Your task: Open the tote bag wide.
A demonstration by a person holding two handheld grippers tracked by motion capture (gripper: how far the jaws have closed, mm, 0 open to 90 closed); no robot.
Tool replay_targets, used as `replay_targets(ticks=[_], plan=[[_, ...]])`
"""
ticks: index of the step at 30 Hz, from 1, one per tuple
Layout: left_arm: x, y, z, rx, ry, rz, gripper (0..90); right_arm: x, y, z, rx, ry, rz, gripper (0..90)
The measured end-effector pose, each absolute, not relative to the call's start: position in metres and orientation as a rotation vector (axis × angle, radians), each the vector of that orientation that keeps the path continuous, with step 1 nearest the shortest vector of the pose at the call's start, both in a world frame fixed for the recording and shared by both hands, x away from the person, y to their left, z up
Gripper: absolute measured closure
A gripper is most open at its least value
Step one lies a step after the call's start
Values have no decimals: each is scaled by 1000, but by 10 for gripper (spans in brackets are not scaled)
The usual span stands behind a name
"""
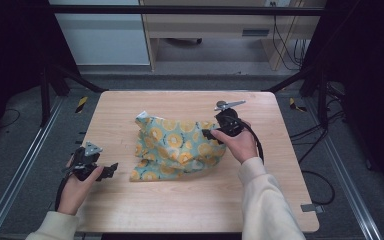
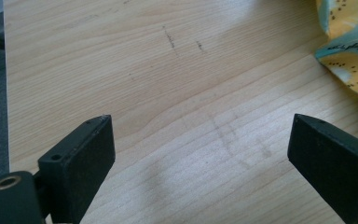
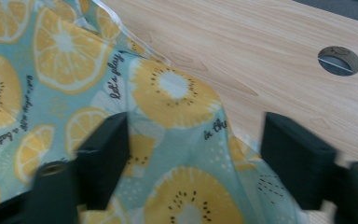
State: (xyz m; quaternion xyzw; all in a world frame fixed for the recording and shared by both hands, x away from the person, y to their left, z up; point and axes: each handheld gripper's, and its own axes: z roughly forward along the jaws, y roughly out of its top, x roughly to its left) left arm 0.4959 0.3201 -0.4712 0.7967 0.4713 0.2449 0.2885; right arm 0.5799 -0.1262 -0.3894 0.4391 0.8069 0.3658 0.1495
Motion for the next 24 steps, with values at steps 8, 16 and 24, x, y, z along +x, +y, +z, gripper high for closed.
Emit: replay_targets(ticks=[8, 16, 24], plan=[[496, 317, -472, 2140, 1252, 642, 71, 575, -120, -388, 1184, 2359, 1072, 765], [500, 315, -473, 2153, 1260, 621, 73, 556, -111, -364, 1107, 2294, 1238, 900], [501, 317, -472, 2154, 1262, 622, 75, 513, -97, -328, 924, 2260, 1363, 900]])
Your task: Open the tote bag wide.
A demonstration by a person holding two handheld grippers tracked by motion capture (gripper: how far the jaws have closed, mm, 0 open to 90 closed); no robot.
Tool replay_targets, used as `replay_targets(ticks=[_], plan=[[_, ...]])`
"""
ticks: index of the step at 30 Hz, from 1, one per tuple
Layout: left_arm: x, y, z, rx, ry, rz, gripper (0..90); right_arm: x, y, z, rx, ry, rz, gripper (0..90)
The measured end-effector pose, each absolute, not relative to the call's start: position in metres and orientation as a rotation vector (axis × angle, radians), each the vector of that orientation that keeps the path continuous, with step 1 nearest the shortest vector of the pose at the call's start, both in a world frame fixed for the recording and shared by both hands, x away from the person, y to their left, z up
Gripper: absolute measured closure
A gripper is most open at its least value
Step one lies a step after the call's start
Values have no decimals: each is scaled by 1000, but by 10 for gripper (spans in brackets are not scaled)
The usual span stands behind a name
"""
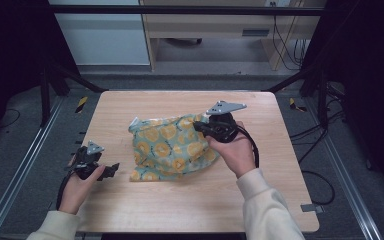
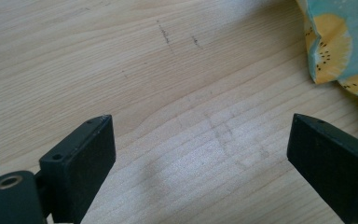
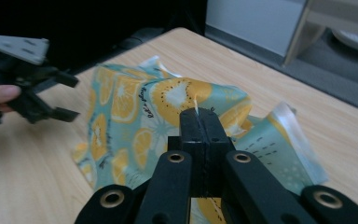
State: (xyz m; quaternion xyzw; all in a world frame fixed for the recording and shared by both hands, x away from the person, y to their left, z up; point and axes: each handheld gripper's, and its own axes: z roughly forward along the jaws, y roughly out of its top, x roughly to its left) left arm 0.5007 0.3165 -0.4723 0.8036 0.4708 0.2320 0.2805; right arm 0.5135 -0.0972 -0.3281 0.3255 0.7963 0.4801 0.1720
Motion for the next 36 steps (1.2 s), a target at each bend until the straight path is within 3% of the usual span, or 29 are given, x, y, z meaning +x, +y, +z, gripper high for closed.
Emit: replay_targets(ticks=[7, 13, 22, 30, 36], plan=[[501, 317, -472, 2150, 1259, 619, 76, 479, -94, -309, 809, 2246, 1436, 900], [499, 316, -470, 2145, 1250, 619, 84, 443, -92, -317, 740, 2270, 1484, 900], [495, 312, -451, 2109, 1191, 627, 137, 401, -92, -368, 736, 2360, 1496, 900], [504, 297, -416, 2108, 1084, 636, 175, 396, -83, -413, 774, 2449, 1468, 900], [515, 278, -394, 2119, 1014, 633, 186, 401, -85, -428, 815, 2443, 1455, 899]])
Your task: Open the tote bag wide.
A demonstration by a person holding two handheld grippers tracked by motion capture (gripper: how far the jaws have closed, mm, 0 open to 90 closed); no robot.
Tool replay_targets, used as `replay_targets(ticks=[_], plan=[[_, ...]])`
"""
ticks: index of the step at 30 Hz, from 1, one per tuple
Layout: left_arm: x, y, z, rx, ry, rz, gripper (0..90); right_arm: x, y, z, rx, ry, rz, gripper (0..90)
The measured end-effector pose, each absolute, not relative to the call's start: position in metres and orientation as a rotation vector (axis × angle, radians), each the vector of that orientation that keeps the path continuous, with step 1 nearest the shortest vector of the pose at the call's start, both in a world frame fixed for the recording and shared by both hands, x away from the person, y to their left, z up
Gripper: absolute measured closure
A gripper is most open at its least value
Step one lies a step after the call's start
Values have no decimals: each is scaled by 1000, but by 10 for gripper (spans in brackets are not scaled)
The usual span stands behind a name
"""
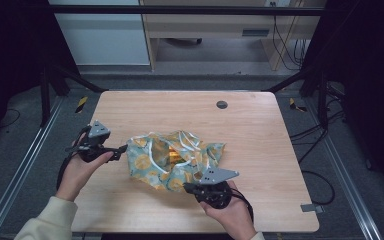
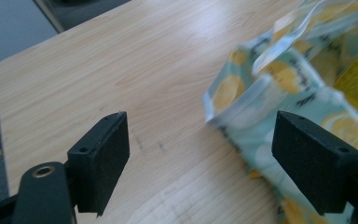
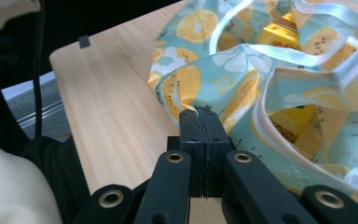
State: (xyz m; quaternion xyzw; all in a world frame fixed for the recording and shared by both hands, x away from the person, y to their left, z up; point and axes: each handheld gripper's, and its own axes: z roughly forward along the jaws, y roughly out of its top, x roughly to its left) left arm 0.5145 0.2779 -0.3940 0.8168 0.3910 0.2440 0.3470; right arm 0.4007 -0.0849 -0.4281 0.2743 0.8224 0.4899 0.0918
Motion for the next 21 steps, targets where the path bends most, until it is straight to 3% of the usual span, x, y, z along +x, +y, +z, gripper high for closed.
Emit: replay_targets(ticks=[21], plan=[[555, 184, -387, 2328, 814, 577, 201, 404, -91, -443, 885, 2433, 1470, 886]])
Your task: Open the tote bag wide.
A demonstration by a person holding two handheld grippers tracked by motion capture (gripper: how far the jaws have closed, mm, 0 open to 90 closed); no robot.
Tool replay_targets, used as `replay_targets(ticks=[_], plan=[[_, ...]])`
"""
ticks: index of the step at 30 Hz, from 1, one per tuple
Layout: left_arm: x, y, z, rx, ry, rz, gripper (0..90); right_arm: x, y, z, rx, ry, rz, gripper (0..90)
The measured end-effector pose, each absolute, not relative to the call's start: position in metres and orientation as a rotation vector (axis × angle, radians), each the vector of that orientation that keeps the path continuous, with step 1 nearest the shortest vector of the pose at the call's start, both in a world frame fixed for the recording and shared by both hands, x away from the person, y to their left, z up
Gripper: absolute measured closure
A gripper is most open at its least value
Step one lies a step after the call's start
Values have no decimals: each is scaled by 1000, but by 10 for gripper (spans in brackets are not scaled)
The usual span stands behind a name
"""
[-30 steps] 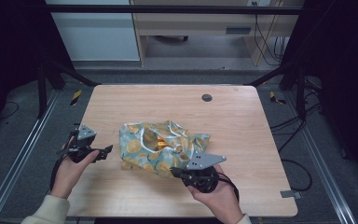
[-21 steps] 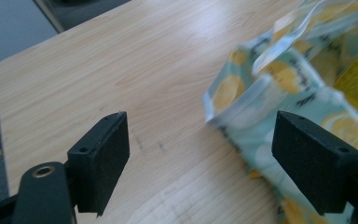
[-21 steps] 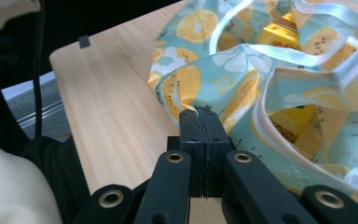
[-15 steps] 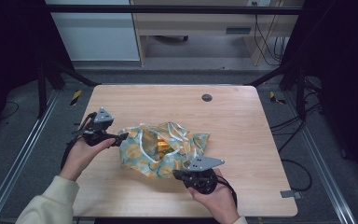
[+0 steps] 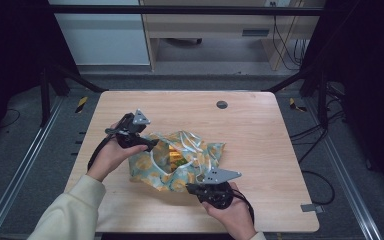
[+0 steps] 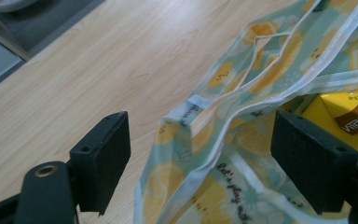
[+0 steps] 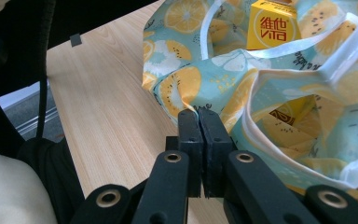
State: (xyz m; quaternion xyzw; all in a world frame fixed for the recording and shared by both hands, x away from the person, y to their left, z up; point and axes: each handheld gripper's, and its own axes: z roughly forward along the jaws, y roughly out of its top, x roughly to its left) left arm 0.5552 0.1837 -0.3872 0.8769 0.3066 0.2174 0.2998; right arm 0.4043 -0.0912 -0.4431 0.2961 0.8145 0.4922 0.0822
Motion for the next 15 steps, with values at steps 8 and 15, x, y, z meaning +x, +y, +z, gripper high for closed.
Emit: replay_targets(ticks=[8, 15], plan=[[554, 173, -392, 2359, 784, 580, 732, 405, -93, -445, 898, 2428, 1466, 881], [524, 186, -373, 2258, 721, 550, 887, 406, -96, -447, 924, 2413, 1465, 867]])
